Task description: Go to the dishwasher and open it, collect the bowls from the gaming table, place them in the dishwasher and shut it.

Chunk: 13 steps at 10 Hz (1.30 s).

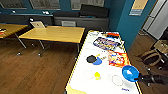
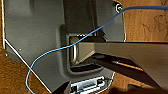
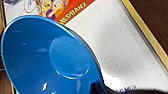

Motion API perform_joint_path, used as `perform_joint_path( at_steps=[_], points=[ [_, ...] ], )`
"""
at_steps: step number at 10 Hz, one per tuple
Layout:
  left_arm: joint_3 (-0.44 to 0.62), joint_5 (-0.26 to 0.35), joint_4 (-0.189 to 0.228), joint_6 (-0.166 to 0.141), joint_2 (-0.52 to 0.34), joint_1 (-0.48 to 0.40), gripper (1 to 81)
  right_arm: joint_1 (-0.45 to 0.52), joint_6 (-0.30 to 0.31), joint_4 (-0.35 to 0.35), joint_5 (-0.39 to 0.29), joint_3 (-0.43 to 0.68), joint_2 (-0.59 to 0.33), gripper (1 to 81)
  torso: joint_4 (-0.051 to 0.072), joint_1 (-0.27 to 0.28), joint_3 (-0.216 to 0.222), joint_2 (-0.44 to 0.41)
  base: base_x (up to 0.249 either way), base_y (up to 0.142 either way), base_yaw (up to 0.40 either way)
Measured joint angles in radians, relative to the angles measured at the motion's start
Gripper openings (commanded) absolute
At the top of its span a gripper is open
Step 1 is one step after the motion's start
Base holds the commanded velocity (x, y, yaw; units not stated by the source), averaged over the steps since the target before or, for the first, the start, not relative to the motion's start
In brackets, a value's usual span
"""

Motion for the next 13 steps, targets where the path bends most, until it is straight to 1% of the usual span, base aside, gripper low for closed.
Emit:
perform_joint_path(
  at_steps=[2, 3, 5, 6, 7, 9, 11, 13],
  points=[
    [0.001, -0.001, 0.000, 0.000, 0.002, 0.000, 81.1, 0.103, 0.001, 0.000, -0.065, 0.104, -0.075, 1.0, 0.000, 0.000, 0.000, 0.000, 0.000, 0.000, 0.000],
    [0.001, -0.004, 0.000, 0.000, 0.002, 0.000, 81.1, 0.128, 0.001, -0.001, -0.095, 0.161, -0.138, 1.0, 0.000, 0.000, 0.000, 0.000, 0.000, 0.000, 0.000],
    [0.035, -0.047, 0.000, 0.001, -0.016, 0.000, 81.1, 0.123, 0.000, -0.006, -0.132, 0.232, -0.261, 1.0, 0.000, 0.000, 0.000, 0.000, 0.000, 0.000, 0.000],
    [0.077, -0.062, 0.000, 0.001, -0.041, 0.000, 81.1, 0.096, -0.011, -0.012, -0.129, 0.264, -0.297, 1.0, 0.000, 0.000, 0.000, 0.000, 0.000, 0.000, 0.000],
    [0.126, -0.079, 0.000, 0.001, -0.072, 0.000, 81.1, 0.050, -0.025, -0.016, -0.116, 0.292, -0.313, 1.0, 0.000, 0.000, 0.000, 0.000, 0.000, 0.000, 0.000],
    [0.248, -0.107, 0.000, 0.001, -0.145, 0.000, 81.1, -0.086, -0.060, -0.027, -0.029, 0.329, -0.335, 1.0, 0.000, 0.000, 0.000, 0.000, 0.000, 0.000, 0.000],
    [0.373, -0.133, 0.000, 0.001, -0.231, -0.002, 81.1, -0.291, -0.096, -0.040, 0.079, 0.349, -0.347, 1.0, 0.000, 0.000, 0.000, 0.000, 0.000, 0.000, 0.000],
    [0.479, -0.173, 0.000, 0.000, -0.337, -0.011, 81.1, -0.463, -0.130, -0.057, 0.203, 0.359, -0.335, 1.0, 0.000, 0.000, 0.000, 0.000, 0.000, 0.000, 0.000]
  ],
)
